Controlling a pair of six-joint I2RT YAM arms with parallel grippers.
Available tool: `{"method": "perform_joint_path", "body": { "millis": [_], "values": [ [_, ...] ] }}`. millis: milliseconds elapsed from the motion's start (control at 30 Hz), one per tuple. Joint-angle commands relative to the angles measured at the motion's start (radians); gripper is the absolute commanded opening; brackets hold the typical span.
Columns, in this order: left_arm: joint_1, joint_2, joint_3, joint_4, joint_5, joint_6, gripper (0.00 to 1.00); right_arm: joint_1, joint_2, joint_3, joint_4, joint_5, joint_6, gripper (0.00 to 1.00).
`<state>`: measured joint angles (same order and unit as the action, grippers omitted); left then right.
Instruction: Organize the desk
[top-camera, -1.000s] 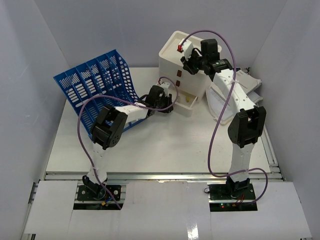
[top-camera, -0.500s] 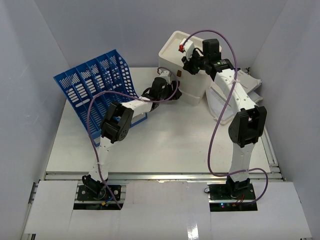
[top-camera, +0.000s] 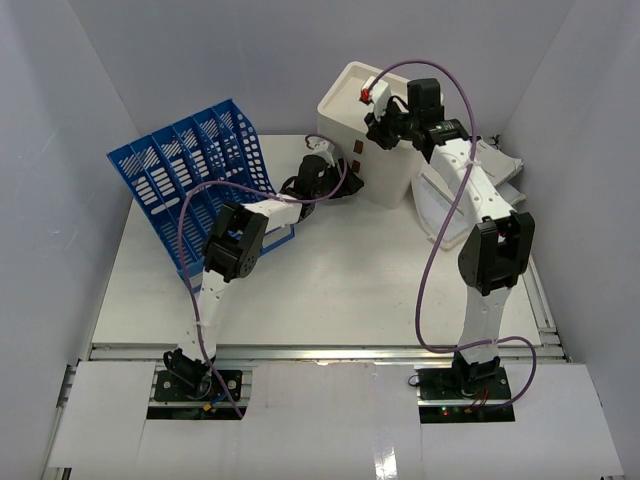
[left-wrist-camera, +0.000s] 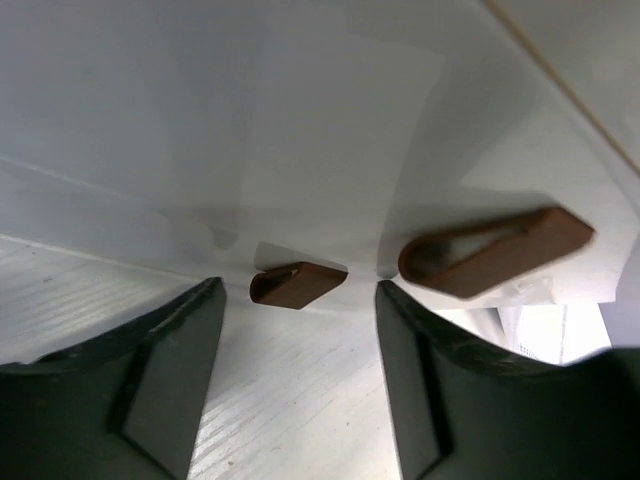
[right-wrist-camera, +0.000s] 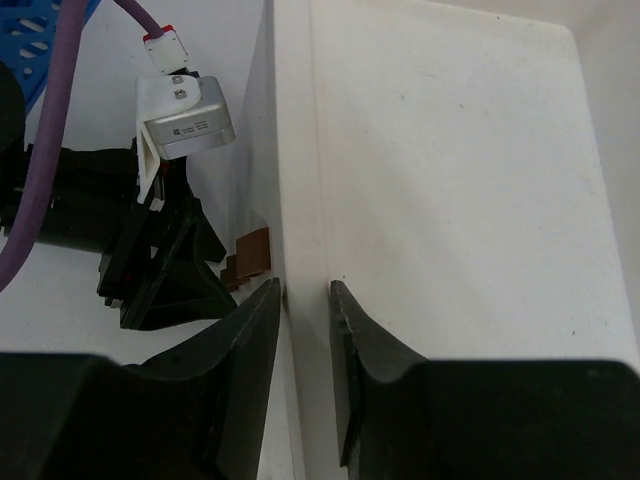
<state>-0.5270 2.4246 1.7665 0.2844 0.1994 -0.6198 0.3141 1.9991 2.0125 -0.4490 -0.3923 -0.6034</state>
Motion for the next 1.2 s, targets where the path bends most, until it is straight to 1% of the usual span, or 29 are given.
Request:
{"method": "perform_joint_path", "body": {
  "millis": [0,33,133,200,300,400,500,533,633,700,767,800,867,900,967,1000,1067,1133,1167],
  "values": [
    [0.016,-0.150,-0.080,0.184,0.021,0.002,0.75,0.017,-0.075,-0.050,-0.099,-0.085,0.101,0.35],
    [0.018,-0.177,-0.131,0.222,0.037,0.040,0.77,0.014,-0.122,-0.073,-0.065,-0.073,0.115,0.42],
    [0.017,-0.308,-0.269,0.286,0.081,0.088,0.85,0.002,-0.246,-0.123,-0.022,-0.028,0.153,0.56],
    [0.017,-0.405,-0.347,0.324,0.099,0.117,0.88,-0.005,-0.319,-0.171,-0.008,0.001,0.159,0.65],
    [0.018,-0.523,-0.471,0.339,0.127,0.169,0.92,-0.011,-0.440,-0.341,0.034,0.054,0.176,0.82],
    [0.018,-0.642,-0.573,0.355,0.144,0.207,0.97,-0.012,-0.577,-0.487,0.092,0.103,0.189,0.90],
    [0.018,-0.718,-0.627,0.344,0.172,0.227,0.98,-0.018,-0.680,-0.666,0.135,0.159,0.208,0.96],
    [0.018,-0.741,-0.635,0.333,0.203,0.230,0.98,-0.022,-0.704,-0.726,0.157,0.174,0.230,0.97],
    [0.016,-0.837,-0.668,0.279,0.257,0.239,0.98,-0.027,-0.750,-0.894,0.224,0.241,0.295,0.98],
    [0.018,-0.903,-0.708,0.247,0.241,0.243,0.98,-0.027,-0.755,-0.995,0.300,0.330,0.368,0.98],
    [0.021,-0.968,-0.755,0.219,0.193,0.226,0.98,-0.027,-0.740,-1.083,0.397,0.455,0.449,0.98],
    [0.021,-1.020,-0.790,0.193,0.155,0.206,0.98,-0.026,-0.715,-1.099,0.418,0.484,0.482,0.98],
    [0.030,-1.086,-0.826,0.146,0.141,0.200,0.98,-0.025,-0.673,-1.126,0.500,0.520,0.496,0.98],
    [0.030,-1.116,-0.840,0.111,0.144,0.205,0.98,-0.024,-0.651,-1.133,0.510,0.537,0.496,0.97],
    [0.033,-1.196,-0.875,-0.013,0.147,0.236,0.98,-0.024,-0.569,-1.141,0.629,0.587,0.475,0.95],
    [0.033,-1.226,-0.898,-0.015,0.150,0.250,0.98,-0.024,-0.568,-1.138,0.630,0.608,0.467,0.94],
    [0.033,-1.336,-0.995,-0.060,0.136,0.267,0.98,-0.025,-0.483,-1.130,0.726,0.663,0.432,0.89],
    [0.035,-1.399,-1.055,-0.066,0.127,0.264,0.98,-0.026,-0.427,-1.122,0.758,0.679,0.421,0.87],
    [0.035,-1.449,-1.100,-0.072,0.123,0.254,0.98,-0.026,-0.391,-1.112,0.777,0.676,0.414,0.85]
  ]
}}
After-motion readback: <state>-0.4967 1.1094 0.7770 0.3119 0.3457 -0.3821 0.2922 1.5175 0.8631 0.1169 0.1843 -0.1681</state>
